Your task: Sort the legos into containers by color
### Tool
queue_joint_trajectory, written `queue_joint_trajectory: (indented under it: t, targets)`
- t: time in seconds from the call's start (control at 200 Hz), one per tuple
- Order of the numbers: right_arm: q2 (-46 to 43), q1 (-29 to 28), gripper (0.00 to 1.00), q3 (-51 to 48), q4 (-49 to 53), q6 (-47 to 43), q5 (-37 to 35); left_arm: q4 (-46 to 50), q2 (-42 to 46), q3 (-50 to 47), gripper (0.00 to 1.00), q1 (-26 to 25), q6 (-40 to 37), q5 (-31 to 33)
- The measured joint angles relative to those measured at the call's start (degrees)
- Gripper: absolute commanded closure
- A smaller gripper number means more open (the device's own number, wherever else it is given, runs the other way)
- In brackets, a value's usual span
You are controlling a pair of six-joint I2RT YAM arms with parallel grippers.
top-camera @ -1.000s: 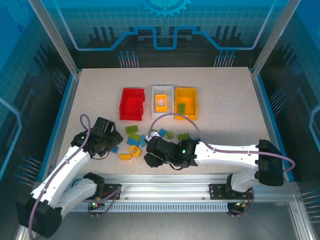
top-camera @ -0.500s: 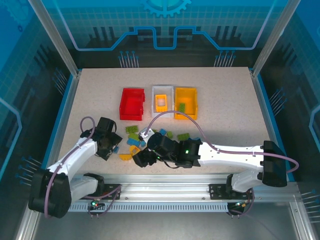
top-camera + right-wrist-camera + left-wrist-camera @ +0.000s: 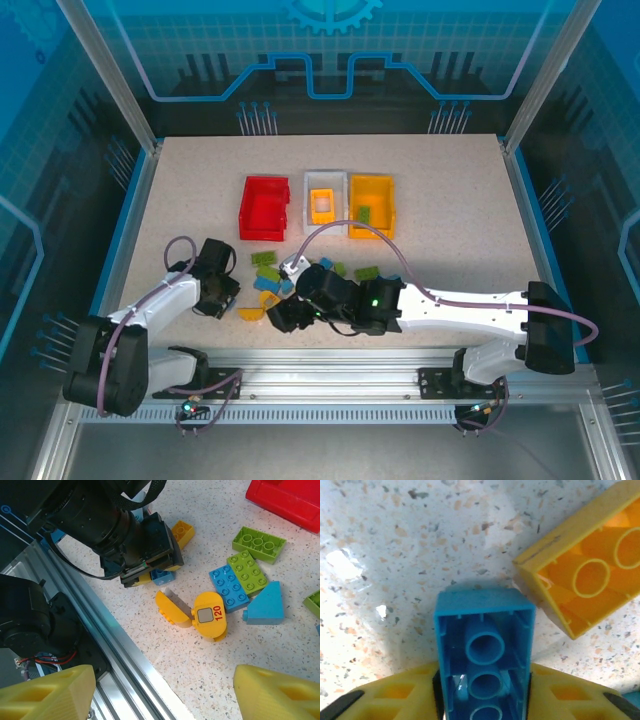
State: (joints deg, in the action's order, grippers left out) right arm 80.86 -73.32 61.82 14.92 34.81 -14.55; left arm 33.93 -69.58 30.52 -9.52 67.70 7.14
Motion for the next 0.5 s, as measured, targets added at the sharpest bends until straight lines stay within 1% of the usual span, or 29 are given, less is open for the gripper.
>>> queue_joint_trajectory:
  t: [0.015,0.04,0.14,0.21,0.32,0.38,0.44,0.5]
  targets:
    - [-0.1,0.0,0.26,-0.1,0.0,0.1,0.0,0.0,0.2,0.1,0.73,0.0,0.5,0.0]
    - [-0.1,0.0,0.26,-0.2,0.0,0.1,0.0,-0.2,0.6,0.1,0.79,0.0,0.2,0.1]
    - [-1.1,0.3,0.27,-1.0,0.0,0.6,-0.2,-0.1,2.1,0.0,0.85,0.0,0.0,0.1]
    - [-2.4,1.2,0.27,-1.9,0.0,1.0,-0.2,0.9,5.1,0.0,0.85,0.0,-0.3,0.5]
    - [-6.1,3.8,0.29,-4.0,-1.4,2.2,-0.2,5.2,14.0,1.1,0.89,-0.1,-1.5,1.4]
    - [-8.5,5.6,0.29,-5.6,-3.0,3.1,-0.1,7.5,17.4,3.4,0.89,-0.2,-2.9,1.6]
    - [-10.7,7.8,0.29,-7.0,-5.1,4.0,-0.1,9.2,17.9,7.0,0.89,-0.4,-5.3,1.6]
    - [-12.1,9.8,0.29,-7.8,-7.0,4.9,0.0,9.6,15.6,11.5,0.89,-0.5,-9.1,0.9]
